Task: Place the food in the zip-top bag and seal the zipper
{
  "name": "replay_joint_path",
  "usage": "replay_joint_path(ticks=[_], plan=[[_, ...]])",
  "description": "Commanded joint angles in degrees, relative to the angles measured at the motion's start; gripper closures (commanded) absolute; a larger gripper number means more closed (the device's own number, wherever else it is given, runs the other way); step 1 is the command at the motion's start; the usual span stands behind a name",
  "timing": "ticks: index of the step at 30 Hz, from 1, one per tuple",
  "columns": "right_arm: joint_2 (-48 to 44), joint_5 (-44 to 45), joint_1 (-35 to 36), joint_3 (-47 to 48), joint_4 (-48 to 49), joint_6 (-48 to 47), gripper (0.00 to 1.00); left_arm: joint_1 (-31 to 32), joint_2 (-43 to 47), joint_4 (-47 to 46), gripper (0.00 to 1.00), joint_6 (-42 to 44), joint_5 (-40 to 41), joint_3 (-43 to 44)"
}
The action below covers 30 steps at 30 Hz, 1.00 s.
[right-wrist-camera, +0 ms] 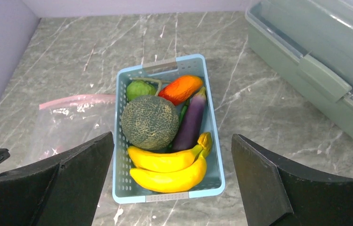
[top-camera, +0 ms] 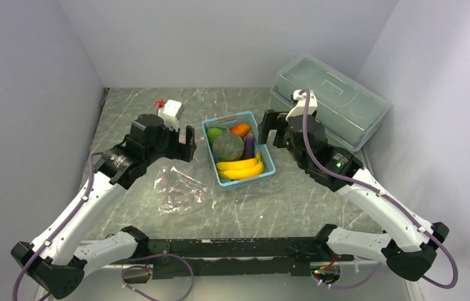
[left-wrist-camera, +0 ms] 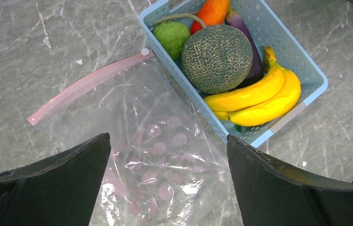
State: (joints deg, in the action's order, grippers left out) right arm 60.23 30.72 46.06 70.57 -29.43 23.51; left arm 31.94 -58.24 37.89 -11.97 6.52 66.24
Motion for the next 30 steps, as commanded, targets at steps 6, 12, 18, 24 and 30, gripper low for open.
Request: replay_joint_path(ticks=[6, 12, 18, 24, 30], plan=[[-1.6, -4.81, 0.08, 0.5, -2.81, -0.85, 0.0, -0.04, 1.09, -0.3, 0.01, -1.84, 0.87, 1.94], [-1.82, -6.59, 0.08, 0.02, -5.09, -2.94, 0.0, -0.09, 1.97, -0.17, 0.01, -1.34, 1.46, 2.06], [-0.45, -5.85, 0.08, 0.1, -6.52, -3.81, 0.0, -0.04, 2.27, -0.45, 0.01, -1.09, 2.49, 1.7], [3.6, -6.82, 0.01, -0.23, -6.67, -4.52, 0.02, -0.06, 2.5, -0.52, 0.01, -1.15, 1.23, 1.63], [9.94, -7.34, -0.8, 1.23, -6.81, -5.96, 0.06, -0.05, 3.16, -0.21, 0.01, -1.14, 0.13, 1.55]])
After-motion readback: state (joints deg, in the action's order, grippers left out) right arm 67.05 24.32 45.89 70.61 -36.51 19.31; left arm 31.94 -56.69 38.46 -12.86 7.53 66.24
